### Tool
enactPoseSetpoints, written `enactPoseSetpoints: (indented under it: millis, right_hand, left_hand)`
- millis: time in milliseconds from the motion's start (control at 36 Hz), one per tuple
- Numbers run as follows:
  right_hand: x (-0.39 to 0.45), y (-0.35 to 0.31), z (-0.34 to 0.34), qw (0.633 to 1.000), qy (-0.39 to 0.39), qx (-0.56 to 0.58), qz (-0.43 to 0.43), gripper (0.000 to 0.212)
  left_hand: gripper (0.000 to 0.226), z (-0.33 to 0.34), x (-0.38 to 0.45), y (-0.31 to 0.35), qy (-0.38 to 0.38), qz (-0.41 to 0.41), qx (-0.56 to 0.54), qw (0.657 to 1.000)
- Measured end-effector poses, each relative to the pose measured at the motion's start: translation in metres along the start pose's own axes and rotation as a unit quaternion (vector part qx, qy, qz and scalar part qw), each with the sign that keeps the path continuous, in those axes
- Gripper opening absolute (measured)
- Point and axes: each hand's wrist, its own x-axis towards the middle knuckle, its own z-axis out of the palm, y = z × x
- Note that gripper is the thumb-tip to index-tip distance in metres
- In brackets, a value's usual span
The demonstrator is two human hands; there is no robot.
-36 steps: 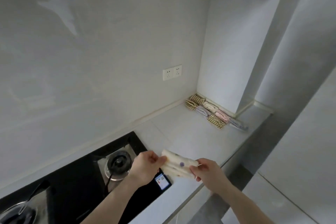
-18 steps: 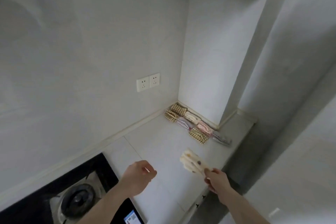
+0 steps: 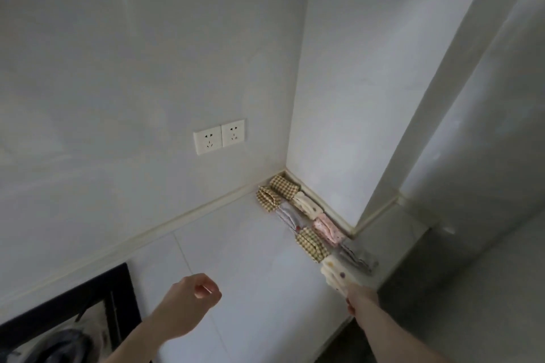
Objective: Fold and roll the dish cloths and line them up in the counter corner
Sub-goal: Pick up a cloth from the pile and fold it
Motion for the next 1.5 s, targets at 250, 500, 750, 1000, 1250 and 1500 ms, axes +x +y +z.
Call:
enactPoseSetpoints:
  millis: [250,500,750,1000,1250,1500]
  right_hand:
    - [0.027,-0.019,0.013,0.978,0.084,-0.178,-0.067,0.065]
    - [0.043,-0.016,0.017,0.931,0.112,-0.306,-0.161,0.047]
    - [0.056,-0.006,0.026,0.914,0.038,-0.343,-0.216,0.055]
    - [0.048,-0.004,0.035,0.932,0.024,-0.29,-0.215,0.063]
    - [-0.001,0.015,0.052,0.915,-0.022,-0.244,-0.32,0.044]
    - [-0.121,0.048,0.126,0.807,-0.218,-0.269,-0.479,0.038]
  left_hand:
    - [0.004,0.027,0.02,0.005,-0.019,-0.027,-0.007,0.999]
    - [0.002,0.036,0.025,0.01,-0.001,-0.06,-0.007,0.998]
    - [0.003,0.05,0.028,0.02,-0.018,-0.07,-0.005,0.997]
    - [0.005,0.062,0.02,0.031,-0.035,-0.072,-0.007,0.997]
    - [0.003,0.057,-0.015,0.011,-0.011,-0.094,-0.02,0.995]
    - [0.004,0.028,-0.123,-0.052,0.098,-0.151,-0.063,0.982]
